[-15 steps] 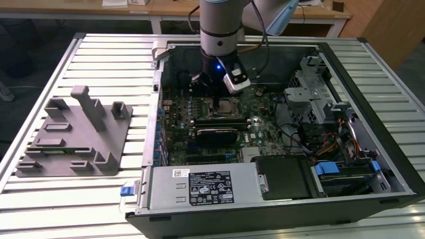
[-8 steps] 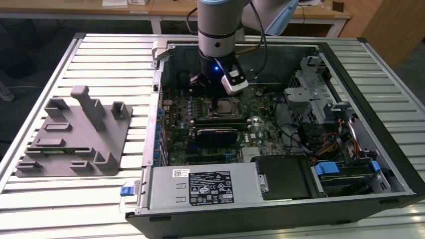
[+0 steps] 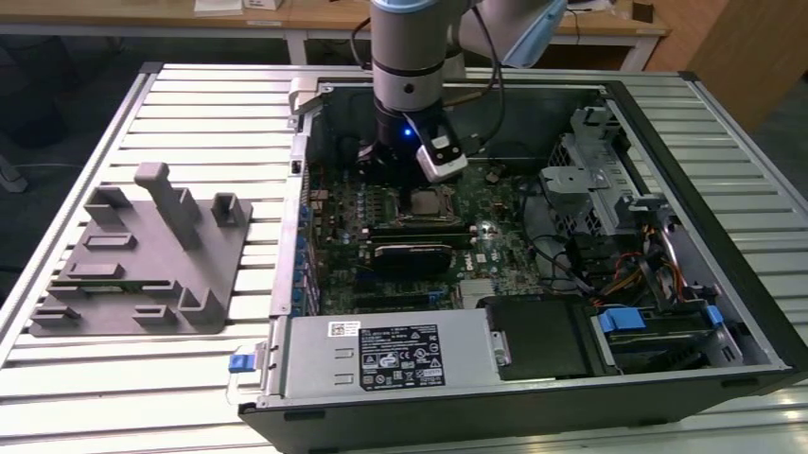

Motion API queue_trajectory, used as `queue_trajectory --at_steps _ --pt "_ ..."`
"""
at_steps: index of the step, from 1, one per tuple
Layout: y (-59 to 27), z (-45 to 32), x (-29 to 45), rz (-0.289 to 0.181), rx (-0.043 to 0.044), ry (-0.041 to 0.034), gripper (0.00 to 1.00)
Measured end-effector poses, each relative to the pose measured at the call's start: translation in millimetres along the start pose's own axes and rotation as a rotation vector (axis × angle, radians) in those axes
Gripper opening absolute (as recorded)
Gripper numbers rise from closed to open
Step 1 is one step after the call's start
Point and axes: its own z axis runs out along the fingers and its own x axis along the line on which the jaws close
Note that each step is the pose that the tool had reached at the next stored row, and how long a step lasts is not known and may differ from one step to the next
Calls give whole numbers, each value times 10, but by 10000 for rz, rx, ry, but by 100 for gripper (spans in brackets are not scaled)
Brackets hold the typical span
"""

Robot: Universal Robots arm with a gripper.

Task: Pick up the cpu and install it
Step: 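Close the cpu cover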

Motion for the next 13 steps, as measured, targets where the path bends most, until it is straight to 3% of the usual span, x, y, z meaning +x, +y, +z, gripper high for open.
queue_trajectory --at_steps 13 --pt "-1 41 17 1 3 2 11"
